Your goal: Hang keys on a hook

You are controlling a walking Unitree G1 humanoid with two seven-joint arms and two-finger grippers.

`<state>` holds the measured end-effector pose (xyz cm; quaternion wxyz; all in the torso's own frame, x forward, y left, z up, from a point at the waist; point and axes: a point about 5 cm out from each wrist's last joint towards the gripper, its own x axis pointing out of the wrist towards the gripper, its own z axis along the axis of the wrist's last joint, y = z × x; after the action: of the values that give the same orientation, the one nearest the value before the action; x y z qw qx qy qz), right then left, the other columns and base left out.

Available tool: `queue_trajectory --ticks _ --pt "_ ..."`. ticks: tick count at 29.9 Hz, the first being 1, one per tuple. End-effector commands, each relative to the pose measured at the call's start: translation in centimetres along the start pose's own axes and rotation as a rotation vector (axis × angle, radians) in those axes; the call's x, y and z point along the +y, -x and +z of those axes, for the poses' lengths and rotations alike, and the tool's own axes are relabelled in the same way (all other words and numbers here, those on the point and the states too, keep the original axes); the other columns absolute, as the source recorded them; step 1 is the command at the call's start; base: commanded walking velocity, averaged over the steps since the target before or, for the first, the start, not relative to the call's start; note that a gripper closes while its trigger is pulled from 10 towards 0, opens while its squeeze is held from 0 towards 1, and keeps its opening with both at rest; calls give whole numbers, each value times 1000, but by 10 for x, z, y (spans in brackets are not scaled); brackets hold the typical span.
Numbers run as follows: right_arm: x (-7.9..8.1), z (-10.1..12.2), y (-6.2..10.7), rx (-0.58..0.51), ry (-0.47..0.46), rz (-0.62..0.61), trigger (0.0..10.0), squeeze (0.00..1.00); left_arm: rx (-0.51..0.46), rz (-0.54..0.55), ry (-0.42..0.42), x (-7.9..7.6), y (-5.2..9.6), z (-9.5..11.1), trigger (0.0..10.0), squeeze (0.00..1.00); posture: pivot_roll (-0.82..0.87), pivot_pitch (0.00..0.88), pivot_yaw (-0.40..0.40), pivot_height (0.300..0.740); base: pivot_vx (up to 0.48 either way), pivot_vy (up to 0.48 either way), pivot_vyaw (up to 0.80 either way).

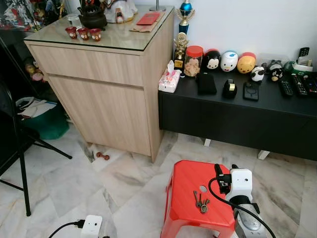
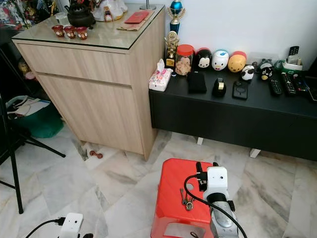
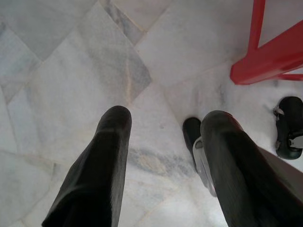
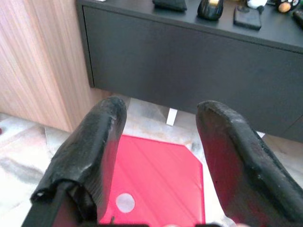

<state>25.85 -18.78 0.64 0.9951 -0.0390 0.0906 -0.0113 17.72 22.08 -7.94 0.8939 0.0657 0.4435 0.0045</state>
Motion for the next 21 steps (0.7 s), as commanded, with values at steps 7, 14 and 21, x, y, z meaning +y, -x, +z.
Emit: queue_trajectory --ticks 7,14,21 --pt "1 -3 1 11 -1 12 10000 0 21 13 17 5 2 -8 10000 0 -2 58 23 672 0 0 0" --pt "2 -5 0 33 0 15 10000 0 23 13 17 5 2 -8 10000 0 -4 61 26 672 0 0 0" --pt "3 -9 0 71 -3 15 10000 0 25 10 19 4 2 -8 10000 0 -2 61 26 638 0 0 0"
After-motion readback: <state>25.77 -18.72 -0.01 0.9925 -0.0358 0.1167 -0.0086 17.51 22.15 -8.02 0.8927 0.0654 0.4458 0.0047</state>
